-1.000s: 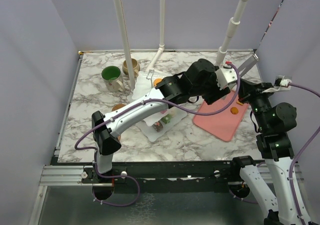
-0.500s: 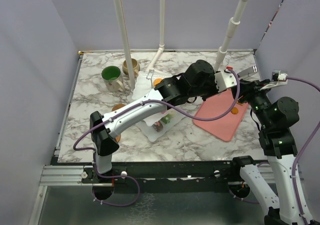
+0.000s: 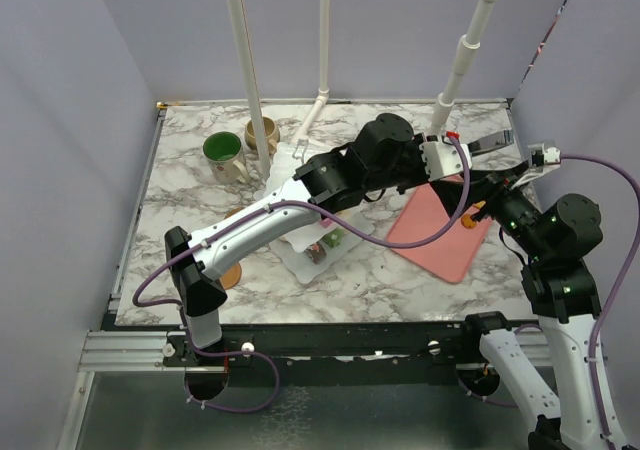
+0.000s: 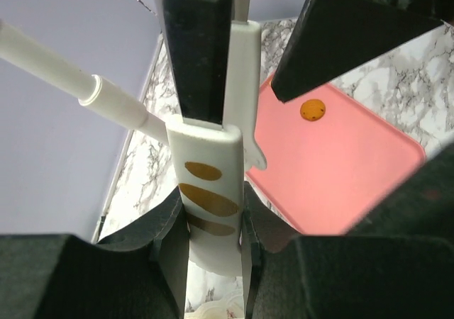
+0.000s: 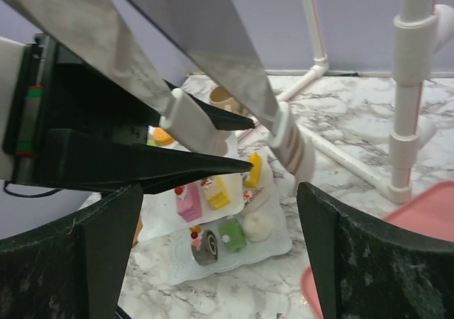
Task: Serve the afternoon tea
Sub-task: Adjust the clamp.
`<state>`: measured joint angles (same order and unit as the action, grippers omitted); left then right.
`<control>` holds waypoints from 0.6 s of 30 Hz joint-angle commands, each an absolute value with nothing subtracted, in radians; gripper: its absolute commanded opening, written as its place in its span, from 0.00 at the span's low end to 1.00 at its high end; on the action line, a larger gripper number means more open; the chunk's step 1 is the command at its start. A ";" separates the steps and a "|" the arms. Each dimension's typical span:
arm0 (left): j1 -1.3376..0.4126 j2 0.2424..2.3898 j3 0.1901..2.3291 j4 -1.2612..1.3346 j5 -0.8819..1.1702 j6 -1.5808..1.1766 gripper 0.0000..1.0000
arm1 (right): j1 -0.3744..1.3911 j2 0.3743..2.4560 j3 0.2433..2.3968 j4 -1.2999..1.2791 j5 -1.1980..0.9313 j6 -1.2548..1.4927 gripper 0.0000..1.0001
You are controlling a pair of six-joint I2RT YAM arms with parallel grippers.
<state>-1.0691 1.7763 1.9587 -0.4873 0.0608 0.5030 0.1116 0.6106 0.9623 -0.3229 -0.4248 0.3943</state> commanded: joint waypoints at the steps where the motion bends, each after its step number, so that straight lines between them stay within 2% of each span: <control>1: -1.078 1.756 1.963 -0.421 0.080 0.497 0.00 | 0.120 0.604 0.969 -0.264 -0.544 0.468 0.94; 5: -1.079 1.767 1.979 -0.415 0.076 0.491 0.00 | 0.120 0.608 0.952 -0.208 -0.532 0.516 0.94; 10: -1.090 1.758 1.954 -0.415 0.071 0.510 0.00 | 0.120 0.583 0.937 -0.173 -0.397 0.535 0.90; 18: -1.094 1.728 1.919 -0.415 0.075 0.535 0.00 | 0.120 0.579 1.004 -0.273 -0.284 0.431 0.90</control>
<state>-1.0756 1.7741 1.9430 -0.4042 0.0597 0.5117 0.1230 0.5842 0.9508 -0.2512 -0.4026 0.4793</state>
